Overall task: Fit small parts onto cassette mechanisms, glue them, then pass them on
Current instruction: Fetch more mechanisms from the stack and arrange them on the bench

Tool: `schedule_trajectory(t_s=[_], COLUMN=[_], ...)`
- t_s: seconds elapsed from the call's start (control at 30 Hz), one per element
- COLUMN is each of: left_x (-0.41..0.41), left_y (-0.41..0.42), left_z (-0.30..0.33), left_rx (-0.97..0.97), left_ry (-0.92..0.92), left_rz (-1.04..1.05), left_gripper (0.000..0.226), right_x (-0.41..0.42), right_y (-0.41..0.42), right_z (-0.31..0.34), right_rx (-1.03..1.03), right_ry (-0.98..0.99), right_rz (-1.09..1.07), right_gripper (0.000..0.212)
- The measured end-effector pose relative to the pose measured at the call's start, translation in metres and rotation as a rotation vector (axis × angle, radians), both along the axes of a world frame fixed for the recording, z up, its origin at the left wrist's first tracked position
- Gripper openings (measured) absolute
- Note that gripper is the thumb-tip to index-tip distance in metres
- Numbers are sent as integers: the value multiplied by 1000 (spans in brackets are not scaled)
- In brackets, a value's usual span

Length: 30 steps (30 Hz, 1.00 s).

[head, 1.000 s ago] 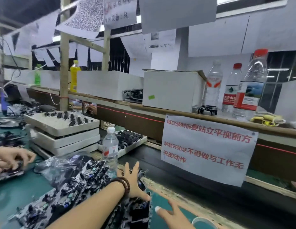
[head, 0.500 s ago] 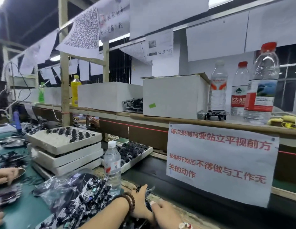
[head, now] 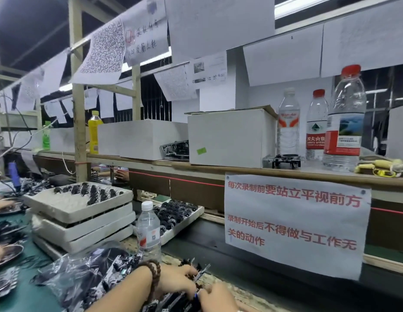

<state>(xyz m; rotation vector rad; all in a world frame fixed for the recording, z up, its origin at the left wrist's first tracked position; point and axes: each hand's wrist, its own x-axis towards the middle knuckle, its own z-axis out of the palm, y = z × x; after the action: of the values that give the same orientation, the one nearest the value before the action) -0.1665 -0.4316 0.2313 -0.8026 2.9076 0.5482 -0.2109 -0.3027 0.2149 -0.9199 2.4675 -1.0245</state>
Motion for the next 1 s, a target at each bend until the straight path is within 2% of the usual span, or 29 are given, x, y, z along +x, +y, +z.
schedule_trajectory(t_s=[0.07,0.2,0.4,0.63,0.83,0.97,1.0], left_x=[-2,-9,-18,-22,-16,-16,-17], left_y=[0,9,14,11,1,0,1], left_z=[-1,-8,-24,-15,-14,-9,-6], left_rx=[24,-163,-60,-136,-187,-179,-170], left_ry=[-64,-25,116,124,234,330,363], left_rz=[-46,8,74,29,93,207,238], left_gripper=[42,36,33,11,8,11,12], right_x=[-6,-5,-4,-10,-4,-2,-2], right_y=[-2,-6,-4,-5,-4,2,5], right_z=[-5,-12,-10,-8,-10,2,5], right_rx=[-21,7,5,-3,-13,-22,-30], right_ry=[-21,31,10,-59,-102,-104,-108], right_rz=[7,-13,-49,-82,-90,-90,-95], right_gripper=[25,37,39,42,18,16,23])
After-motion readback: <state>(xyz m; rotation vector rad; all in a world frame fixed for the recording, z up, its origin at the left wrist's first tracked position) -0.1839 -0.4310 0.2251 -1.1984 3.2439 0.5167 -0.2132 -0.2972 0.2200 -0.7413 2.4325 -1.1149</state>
